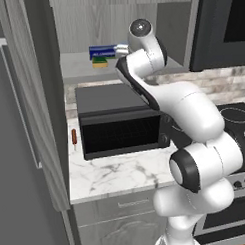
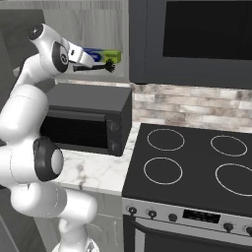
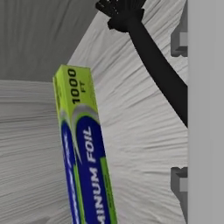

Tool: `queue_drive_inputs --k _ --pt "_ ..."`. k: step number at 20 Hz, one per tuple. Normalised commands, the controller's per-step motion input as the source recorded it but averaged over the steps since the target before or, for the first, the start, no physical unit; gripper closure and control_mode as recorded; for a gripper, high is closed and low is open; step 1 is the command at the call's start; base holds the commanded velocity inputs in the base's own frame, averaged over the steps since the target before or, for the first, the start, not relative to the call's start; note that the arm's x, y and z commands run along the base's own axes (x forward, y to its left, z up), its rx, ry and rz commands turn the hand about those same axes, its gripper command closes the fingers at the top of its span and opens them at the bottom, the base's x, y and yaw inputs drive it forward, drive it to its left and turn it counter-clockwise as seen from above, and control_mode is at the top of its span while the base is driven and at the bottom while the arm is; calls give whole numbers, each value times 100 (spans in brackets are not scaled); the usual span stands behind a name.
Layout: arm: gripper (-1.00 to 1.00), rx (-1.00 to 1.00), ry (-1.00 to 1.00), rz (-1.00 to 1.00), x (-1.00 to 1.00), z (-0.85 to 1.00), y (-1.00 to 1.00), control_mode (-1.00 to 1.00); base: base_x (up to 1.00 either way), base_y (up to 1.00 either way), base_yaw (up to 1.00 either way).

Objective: Pick the dish brush and sponge from the cabinet and place them on the counter.

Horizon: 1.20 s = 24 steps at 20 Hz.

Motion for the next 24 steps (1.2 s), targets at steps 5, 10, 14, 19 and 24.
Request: queue_drive_inputs --k 5,10,14,19,24 --pt "-100 4 -7 -11 -1 1 -2 -100 0 0 0" --pt "-100 5 -8 -21 -1 0 -12 -100 0 0 0" --pt "-100 4 -5 -14 0 0 -5 -100 0 0 0" --pt "-100 3 -2 0 1 0 -4 -100 0 0 0" --pt "-100 17 0 0 3 1 -18 -100 0 0 0"
